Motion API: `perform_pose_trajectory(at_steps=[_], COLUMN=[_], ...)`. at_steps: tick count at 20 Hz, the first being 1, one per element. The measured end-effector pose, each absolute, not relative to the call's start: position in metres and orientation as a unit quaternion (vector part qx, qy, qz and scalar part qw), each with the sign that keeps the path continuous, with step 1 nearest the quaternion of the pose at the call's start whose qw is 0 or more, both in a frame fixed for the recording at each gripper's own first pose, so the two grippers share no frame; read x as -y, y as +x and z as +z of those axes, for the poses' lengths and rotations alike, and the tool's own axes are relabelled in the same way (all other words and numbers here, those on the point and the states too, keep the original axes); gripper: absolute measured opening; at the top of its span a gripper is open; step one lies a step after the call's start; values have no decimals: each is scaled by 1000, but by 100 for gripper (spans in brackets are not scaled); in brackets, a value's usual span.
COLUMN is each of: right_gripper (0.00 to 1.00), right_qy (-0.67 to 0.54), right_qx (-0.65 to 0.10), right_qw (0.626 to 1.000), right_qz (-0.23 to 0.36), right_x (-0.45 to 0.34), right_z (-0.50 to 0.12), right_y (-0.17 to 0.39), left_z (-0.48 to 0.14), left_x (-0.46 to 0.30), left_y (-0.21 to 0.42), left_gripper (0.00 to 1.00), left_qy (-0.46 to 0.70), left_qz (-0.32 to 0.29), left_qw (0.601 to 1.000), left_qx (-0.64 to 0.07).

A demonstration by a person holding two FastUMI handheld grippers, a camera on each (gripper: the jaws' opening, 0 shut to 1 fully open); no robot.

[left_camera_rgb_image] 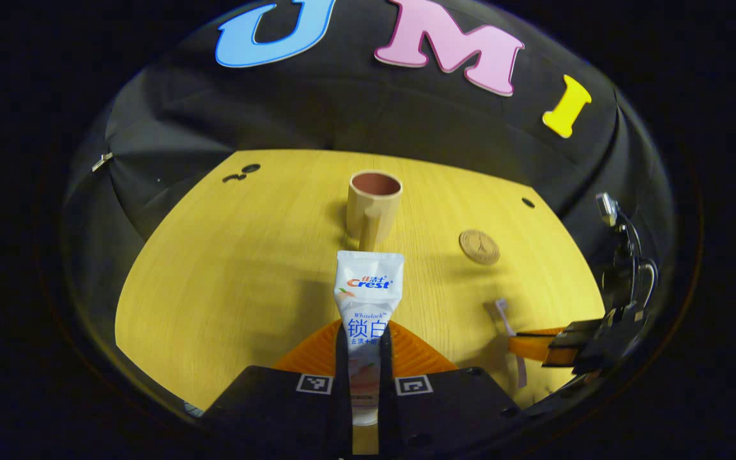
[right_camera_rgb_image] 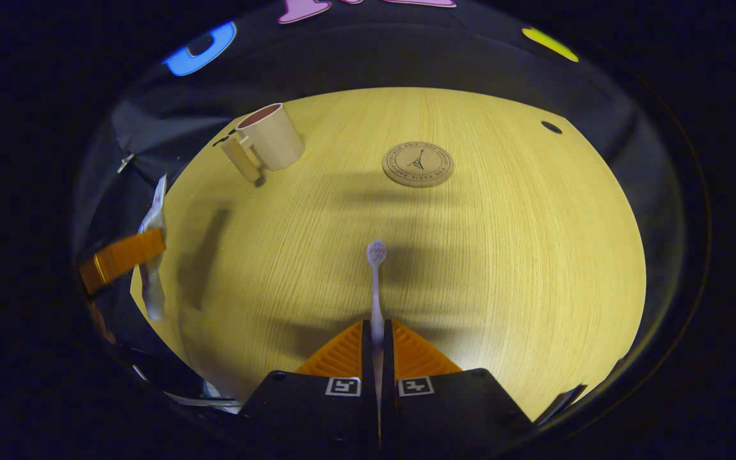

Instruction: Put the toothbrush and toothpaste on the desktop into the cup, then pick up the cup and place it on the coaster on the desktop.

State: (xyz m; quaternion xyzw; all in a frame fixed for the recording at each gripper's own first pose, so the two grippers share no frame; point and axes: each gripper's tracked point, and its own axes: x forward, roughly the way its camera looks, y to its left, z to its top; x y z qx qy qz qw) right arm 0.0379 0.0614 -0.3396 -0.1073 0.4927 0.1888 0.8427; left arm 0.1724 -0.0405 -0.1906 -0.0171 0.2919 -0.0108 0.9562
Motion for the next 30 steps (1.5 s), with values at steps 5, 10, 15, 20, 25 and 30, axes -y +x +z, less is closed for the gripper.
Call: perform_pose_trajectory(at_steps=[5, 10, 15, 20, 25, 30], right_gripper=[6, 6, 6, 7, 6, 6], right_qy=[-116, -109, -100, -110, -98, -111], right_qx=[-473, -459, -455, -451, -447, -427], right_qw=[843, 851, 858, 858, 860, 868], right_qz=[230, 232, 219, 218, 226, 229], right_x=[-63, -56, -48, -52, -65, -66], right_z=[-321, -308, -306, -311, -309, -309], right_y=[49, 65, 72, 80, 85, 92], left_z=[-111, -54, -38, -46, -80, -113], left_x=[56, 73, 65, 56, 51, 49], left_y=[222, 287, 352, 405, 425, 428], left_gripper=[21, 20, 21, 20, 21, 24], left_qy=[-30, -20, -49, -69, -54, -21], left_qz=[-23, -57, -75, -109, -139, -146], left_qw=[977, 990, 994, 991, 989, 989], left_qx=[-210, -129, -69, -24, -16, -24])
